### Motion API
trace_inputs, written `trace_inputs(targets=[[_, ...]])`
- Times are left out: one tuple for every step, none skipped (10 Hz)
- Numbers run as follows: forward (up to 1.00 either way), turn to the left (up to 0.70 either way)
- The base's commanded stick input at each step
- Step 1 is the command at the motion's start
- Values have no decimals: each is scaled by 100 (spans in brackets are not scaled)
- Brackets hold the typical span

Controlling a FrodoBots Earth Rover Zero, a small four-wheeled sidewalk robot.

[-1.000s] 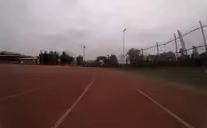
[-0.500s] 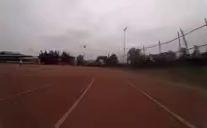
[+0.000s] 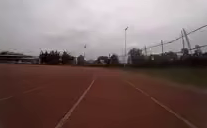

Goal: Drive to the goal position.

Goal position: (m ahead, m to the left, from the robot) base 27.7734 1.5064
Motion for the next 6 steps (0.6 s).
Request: trace_inputs(targets=[[70,0],[70,0],[70,0],[70,0],[70,0],[70,0]])
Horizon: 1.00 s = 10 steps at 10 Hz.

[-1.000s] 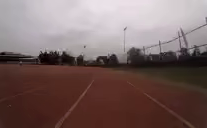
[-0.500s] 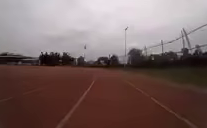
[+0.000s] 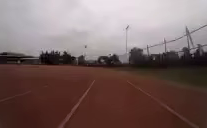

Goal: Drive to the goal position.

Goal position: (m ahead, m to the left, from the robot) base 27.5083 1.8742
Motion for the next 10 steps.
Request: trace_inputs(targets=[[70,0],[70,0],[70,0],[70,0],[70,0],[70,0],[70,0],[70,0],[70,0],[70,0]])
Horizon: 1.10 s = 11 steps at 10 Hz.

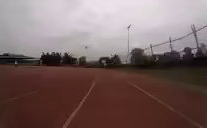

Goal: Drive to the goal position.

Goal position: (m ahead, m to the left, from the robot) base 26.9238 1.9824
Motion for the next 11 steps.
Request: trace_inputs(targets=[[70,0],[70,0],[70,0],[70,0],[70,0],[70,0],[70,0],[70,0],[70,0],[70,0],[70,0]])
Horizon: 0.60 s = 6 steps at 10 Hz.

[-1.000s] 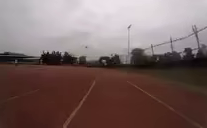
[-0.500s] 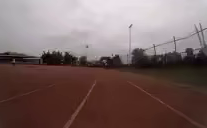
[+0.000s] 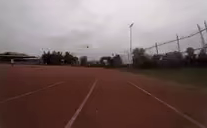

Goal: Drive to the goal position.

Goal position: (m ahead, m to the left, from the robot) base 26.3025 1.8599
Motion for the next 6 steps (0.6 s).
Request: trace_inputs(targets=[[70,0],[70,0],[70,0],[70,0],[70,0],[70,0]])
